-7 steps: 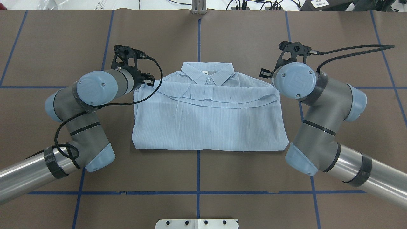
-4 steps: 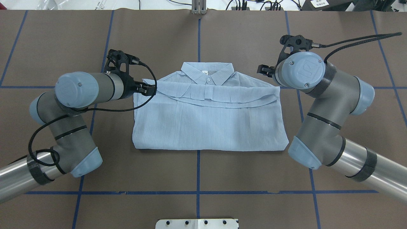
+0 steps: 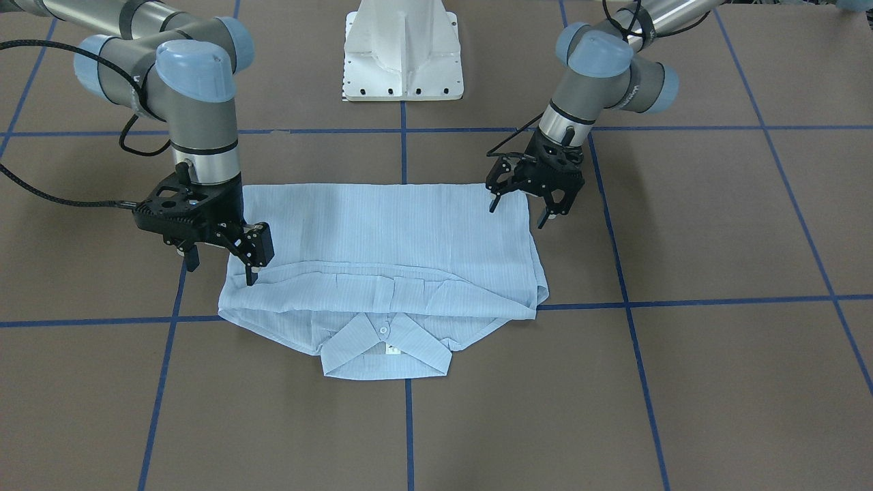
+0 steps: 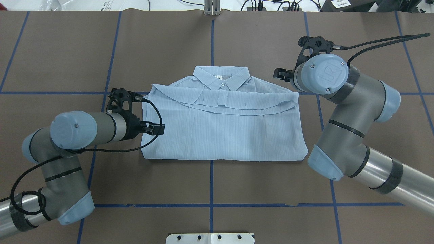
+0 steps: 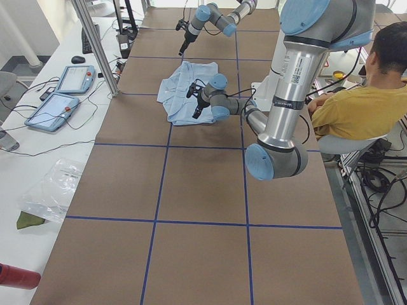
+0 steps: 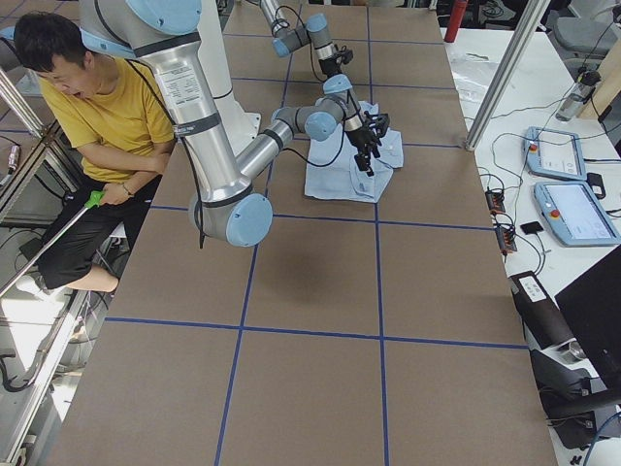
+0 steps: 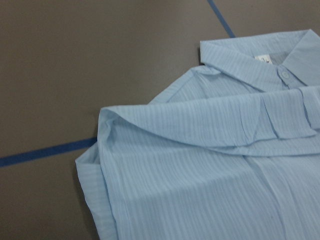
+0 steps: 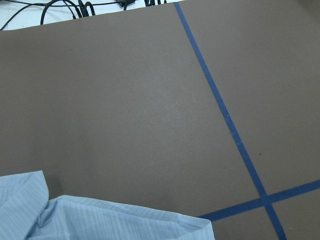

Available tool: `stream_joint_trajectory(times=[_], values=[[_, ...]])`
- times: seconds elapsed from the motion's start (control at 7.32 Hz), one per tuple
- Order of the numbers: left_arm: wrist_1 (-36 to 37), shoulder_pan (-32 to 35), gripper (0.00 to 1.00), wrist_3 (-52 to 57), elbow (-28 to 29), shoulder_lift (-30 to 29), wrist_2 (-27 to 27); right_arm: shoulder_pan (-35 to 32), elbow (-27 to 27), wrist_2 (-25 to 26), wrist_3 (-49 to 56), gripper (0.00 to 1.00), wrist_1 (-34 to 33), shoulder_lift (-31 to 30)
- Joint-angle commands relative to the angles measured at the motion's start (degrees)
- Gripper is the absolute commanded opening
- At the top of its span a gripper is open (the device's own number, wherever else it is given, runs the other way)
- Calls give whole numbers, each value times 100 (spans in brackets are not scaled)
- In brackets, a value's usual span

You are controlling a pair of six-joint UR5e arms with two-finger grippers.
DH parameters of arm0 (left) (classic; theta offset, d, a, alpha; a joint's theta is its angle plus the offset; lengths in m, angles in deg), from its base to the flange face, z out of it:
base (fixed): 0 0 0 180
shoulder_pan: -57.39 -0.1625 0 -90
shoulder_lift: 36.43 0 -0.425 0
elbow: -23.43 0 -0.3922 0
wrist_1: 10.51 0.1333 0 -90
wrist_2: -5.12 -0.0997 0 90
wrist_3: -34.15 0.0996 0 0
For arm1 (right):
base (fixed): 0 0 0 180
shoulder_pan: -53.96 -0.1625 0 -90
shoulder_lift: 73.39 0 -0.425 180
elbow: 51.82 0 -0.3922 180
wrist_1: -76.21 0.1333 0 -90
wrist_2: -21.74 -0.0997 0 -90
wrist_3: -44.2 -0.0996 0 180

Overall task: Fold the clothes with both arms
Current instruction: 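Move the left gripper toward the folded shirt's side edge nearest it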

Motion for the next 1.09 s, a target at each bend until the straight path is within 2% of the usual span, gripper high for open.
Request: stream_joint_trajectory(times=[0.0,0.14,0.55,0.96], values=[[-1,-325,96,-447,-18,111,-82,-1,-6,0,-1,100,-2,3],[8,-422,86,-509,-18,129,-160,7,-6,0,-1,100,-2,3],[17,-440,81,-510,-35,234,-161,7,-6,9,-1,100,-2,3],[43,-475,65,-527,-62,252,-143,-1,-6,9,-10,100,-2,-6]])
